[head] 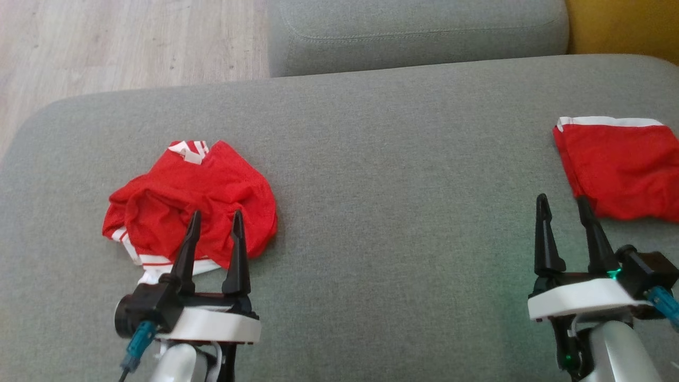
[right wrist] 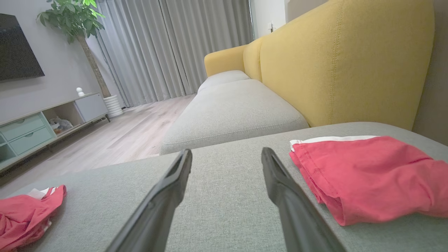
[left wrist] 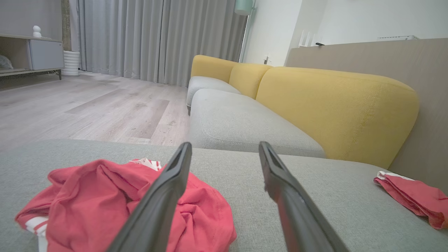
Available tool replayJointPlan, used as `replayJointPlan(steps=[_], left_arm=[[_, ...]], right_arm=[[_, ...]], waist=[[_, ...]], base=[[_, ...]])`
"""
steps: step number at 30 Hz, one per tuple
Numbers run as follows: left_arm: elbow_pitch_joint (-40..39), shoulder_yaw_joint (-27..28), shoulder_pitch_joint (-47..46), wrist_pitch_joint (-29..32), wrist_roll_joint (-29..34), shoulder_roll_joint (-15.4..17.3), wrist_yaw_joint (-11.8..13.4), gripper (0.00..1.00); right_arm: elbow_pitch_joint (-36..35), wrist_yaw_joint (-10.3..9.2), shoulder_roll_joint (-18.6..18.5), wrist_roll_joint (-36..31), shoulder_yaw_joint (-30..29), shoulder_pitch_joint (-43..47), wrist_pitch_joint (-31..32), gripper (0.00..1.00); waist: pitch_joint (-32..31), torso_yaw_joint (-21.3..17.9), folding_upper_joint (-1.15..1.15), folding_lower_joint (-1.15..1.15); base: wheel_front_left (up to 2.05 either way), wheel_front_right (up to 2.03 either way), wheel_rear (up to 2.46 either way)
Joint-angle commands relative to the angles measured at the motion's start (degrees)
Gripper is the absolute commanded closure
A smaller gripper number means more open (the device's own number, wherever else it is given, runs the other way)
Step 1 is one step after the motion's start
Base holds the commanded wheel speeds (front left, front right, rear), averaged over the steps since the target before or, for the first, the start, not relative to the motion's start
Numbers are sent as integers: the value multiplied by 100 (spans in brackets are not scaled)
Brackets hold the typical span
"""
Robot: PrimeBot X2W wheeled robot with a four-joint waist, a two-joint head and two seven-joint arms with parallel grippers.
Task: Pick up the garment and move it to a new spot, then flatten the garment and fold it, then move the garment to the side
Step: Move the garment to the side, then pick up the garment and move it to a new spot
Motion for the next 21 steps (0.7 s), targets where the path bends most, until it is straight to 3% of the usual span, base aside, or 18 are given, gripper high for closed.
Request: replayJointPlan(steps=[1,12,21], left_arm=[[-171,219,-150,-29,-21,20,31,0],[-126,182,-158,-29,-1,20,25,0],[-112,176,-130,-29,23,20,53,0]], right_arm=[[-157,-4,-12,36,170,-140,-75,0],[-107,-4,-12,144,334,-127,-99,0],[-162,-4,-12,255,655,-50,-101,0]], waist=[[0,-5,0,0],[-125,77,0,0],[-206,604,0,0]], base=[[0,0,0],[0,0,0],[0,0,0]])
